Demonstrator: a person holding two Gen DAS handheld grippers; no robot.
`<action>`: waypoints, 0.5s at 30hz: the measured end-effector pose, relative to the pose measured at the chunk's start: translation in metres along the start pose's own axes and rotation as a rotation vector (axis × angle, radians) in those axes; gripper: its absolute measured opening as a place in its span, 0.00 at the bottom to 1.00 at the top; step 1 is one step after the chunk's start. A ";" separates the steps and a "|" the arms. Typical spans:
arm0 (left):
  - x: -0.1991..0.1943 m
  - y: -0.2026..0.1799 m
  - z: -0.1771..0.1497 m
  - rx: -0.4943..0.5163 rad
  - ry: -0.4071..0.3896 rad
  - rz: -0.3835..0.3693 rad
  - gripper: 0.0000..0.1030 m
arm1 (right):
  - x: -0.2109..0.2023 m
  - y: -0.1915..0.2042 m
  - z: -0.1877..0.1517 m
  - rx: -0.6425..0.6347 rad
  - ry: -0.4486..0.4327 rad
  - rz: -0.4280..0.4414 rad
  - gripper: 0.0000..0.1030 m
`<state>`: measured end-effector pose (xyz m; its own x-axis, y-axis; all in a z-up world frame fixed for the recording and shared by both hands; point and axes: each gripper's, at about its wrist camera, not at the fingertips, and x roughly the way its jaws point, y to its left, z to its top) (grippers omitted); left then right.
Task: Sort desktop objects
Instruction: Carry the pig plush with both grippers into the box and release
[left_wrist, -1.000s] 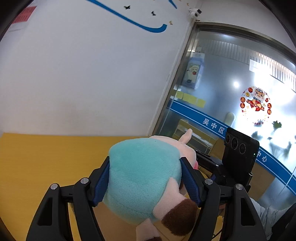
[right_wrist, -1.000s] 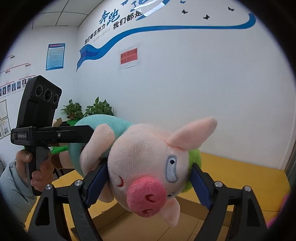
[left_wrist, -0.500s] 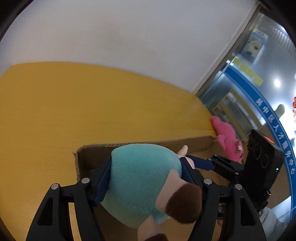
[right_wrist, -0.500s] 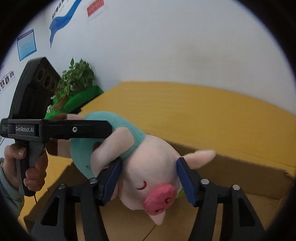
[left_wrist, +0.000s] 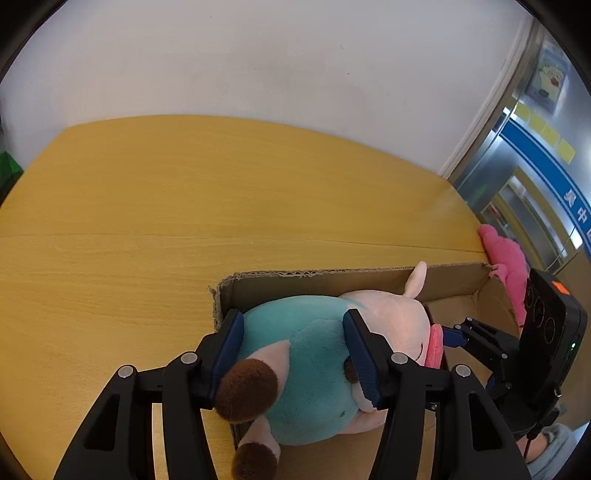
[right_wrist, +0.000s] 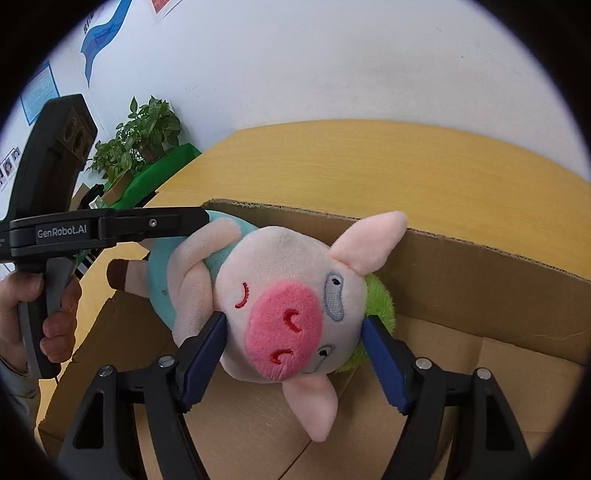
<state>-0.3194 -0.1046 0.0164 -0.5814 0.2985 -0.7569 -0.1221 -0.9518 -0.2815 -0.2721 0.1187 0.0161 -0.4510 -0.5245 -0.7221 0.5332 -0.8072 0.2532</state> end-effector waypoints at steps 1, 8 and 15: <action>0.000 -0.004 -0.001 0.014 -0.002 0.011 0.57 | 0.000 0.000 0.002 -0.001 0.001 0.000 0.71; -0.005 -0.041 -0.011 0.163 0.030 0.094 0.56 | 0.010 0.019 -0.002 -0.085 0.053 -0.051 0.74; -0.017 -0.045 -0.011 0.140 0.052 0.090 0.56 | 0.014 0.010 -0.011 -0.069 0.071 -0.066 0.92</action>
<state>-0.2946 -0.0661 0.0356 -0.5530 0.2116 -0.8059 -0.1846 -0.9743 -0.1291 -0.2647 0.1064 0.0015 -0.4361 -0.4479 -0.7805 0.5532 -0.8175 0.1601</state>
